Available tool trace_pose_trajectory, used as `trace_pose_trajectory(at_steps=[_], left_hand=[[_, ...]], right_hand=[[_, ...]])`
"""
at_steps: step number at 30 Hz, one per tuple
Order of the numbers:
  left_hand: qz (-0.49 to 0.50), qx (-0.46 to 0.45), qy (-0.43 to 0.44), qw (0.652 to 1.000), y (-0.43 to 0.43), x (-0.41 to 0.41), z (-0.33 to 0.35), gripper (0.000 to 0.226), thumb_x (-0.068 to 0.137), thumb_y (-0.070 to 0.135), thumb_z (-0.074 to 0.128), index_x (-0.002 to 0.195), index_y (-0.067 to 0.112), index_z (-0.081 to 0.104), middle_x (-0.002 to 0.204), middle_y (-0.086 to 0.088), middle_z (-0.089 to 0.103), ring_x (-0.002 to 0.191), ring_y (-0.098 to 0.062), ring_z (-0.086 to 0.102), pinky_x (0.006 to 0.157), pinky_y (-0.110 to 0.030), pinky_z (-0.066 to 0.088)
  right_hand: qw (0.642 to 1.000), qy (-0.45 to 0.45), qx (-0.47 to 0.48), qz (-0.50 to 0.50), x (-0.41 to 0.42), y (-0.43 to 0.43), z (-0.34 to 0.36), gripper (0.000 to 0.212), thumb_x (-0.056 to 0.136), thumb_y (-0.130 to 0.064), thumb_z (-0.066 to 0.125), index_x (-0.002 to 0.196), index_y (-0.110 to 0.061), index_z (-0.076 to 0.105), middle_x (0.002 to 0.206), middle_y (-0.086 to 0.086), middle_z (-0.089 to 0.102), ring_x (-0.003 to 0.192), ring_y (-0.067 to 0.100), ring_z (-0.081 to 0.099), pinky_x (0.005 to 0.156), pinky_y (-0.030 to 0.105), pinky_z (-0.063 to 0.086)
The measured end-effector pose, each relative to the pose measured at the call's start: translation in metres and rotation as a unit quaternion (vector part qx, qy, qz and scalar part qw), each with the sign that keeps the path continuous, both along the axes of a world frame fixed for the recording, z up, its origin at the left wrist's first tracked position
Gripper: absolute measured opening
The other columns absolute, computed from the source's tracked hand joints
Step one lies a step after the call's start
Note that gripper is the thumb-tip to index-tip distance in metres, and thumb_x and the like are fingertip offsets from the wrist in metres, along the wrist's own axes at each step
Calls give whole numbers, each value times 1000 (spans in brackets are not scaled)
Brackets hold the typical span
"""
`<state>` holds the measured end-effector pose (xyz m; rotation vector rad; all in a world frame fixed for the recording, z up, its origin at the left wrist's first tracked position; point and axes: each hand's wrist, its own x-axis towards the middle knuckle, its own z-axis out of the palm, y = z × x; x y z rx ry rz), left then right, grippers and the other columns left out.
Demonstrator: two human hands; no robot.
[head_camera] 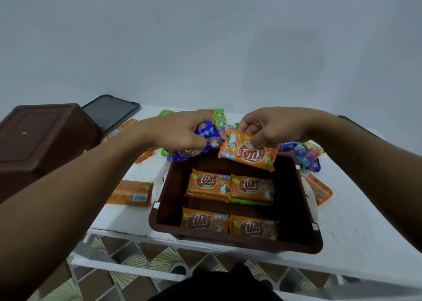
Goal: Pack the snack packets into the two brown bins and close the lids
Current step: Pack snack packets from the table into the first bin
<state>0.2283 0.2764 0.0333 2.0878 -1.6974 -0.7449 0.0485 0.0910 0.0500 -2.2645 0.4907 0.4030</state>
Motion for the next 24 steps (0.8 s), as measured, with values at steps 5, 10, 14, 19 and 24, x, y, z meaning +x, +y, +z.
trace_pose_trajectory(at_steps=[5,10,14,19,24], left_hand=[[-74,126,67,987,-11,-4,-15,21,90,23,77,109,16,70,100,1,78,88,-16,77,77,-35,62],[-79,217,102,968,-24,-13,-54,23,88,14,78,108,11,67,100,-5,78,87,-17,76,74,-34,57],[-121,255,93,955,-32,-24,-66,22,90,11,75,111,7,69,105,-7,78,94,-19,75,81,-35,60],[-159,317,82,931,-39,-41,-81,12,91,12,74,103,14,71,105,-6,77,99,-22,73,94,-48,57],[-156,329,31,931,-40,-50,-85,22,89,23,78,110,23,74,109,1,75,105,-22,69,100,-53,54]], right_hand=[[997,65,31,19,-14,0,-21,26,90,-2,65,115,-8,61,102,17,75,94,34,74,80,48,60],[991,129,6,26,-23,12,-44,26,89,0,62,112,-12,63,103,10,73,95,27,72,82,43,60],[982,184,3,45,-26,23,-61,25,91,-4,61,113,-14,62,108,7,70,98,23,69,81,38,58],[972,228,7,57,-29,34,-80,32,91,-6,62,121,-16,61,114,8,67,99,22,68,83,38,58],[968,243,-7,58,-32,41,-93,35,91,-8,63,123,-20,59,119,7,65,104,22,65,87,37,58]])
